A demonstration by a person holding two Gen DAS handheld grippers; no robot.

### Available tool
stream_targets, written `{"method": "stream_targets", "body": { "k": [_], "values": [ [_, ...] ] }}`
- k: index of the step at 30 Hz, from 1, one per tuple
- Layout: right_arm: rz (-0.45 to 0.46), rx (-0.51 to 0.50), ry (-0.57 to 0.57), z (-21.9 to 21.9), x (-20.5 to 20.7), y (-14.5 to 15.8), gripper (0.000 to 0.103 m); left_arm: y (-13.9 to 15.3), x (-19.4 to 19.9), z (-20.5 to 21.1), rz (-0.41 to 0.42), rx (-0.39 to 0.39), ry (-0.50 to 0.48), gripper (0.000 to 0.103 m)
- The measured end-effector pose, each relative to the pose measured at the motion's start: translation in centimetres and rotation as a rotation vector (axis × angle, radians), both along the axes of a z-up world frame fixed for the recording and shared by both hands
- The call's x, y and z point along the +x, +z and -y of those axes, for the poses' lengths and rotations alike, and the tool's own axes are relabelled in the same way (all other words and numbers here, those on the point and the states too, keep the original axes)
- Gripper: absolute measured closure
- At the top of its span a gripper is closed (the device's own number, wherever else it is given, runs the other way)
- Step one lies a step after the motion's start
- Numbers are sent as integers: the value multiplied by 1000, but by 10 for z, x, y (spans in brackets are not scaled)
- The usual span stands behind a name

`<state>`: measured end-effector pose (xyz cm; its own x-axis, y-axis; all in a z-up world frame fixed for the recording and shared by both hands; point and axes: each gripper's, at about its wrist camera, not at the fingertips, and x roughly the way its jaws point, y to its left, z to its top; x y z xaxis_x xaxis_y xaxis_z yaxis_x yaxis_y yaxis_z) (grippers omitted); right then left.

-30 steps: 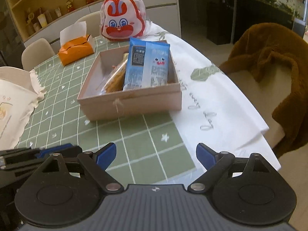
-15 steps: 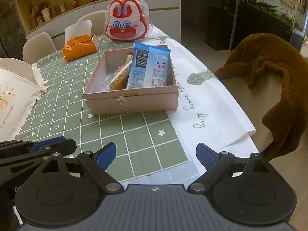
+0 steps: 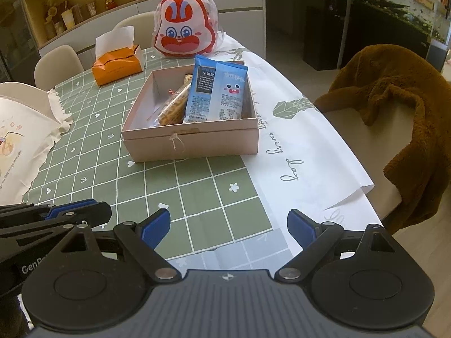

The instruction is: Organize snacks

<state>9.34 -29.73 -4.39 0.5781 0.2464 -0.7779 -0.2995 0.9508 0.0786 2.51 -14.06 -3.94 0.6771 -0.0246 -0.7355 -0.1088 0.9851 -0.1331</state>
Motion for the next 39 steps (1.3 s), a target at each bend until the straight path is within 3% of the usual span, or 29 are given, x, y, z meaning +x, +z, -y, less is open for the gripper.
{"method": "stream_targets", "body": {
  "k": [39],
  "values": [
    [-3,-1,3,5,4,-2,12,-2,5,3,-11,-13,-10,88]
  ]
}}
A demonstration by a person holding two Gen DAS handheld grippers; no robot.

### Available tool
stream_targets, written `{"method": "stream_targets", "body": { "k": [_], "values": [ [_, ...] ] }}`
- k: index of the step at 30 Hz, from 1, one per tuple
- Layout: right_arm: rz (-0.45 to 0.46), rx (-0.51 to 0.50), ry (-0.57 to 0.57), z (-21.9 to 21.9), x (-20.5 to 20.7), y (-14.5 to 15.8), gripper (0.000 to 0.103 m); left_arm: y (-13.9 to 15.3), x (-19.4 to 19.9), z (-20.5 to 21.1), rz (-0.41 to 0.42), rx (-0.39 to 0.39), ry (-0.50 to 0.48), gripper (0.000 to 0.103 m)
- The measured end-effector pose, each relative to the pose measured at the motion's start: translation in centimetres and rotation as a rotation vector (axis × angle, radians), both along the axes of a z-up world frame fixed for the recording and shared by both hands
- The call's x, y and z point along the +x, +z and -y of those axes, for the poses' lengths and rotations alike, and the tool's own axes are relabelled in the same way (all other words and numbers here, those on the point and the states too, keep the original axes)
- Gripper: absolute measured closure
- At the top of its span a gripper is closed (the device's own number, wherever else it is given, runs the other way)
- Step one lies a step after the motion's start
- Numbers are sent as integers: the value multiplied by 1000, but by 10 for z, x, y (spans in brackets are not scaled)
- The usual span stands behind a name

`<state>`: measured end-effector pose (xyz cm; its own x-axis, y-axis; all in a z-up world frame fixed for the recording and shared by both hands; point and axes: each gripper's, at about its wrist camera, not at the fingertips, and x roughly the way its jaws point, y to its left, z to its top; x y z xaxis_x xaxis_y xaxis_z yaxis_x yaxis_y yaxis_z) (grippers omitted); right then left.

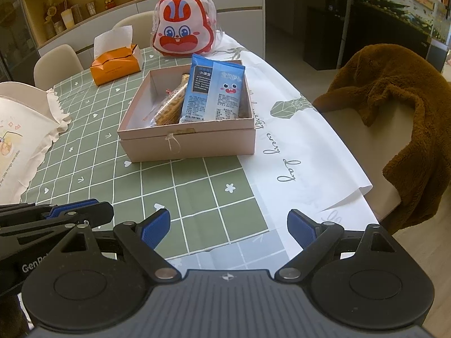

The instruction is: Organize snacks

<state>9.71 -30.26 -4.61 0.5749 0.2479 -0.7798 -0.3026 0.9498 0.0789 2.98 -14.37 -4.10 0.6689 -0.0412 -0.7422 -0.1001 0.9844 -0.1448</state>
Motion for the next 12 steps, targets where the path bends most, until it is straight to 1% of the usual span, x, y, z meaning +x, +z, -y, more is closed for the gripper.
{"method": "stream_targets", "body": {
  "k": [8,12],
  "values": [
    [-2,-5,-2,-2,1,-1,12,0,0,-1,-1,-1,-7,88],
    [-5,-5,-7,-4,3,-2,12,-2,-1,-3,12,2,-13,88]
  ]
}}
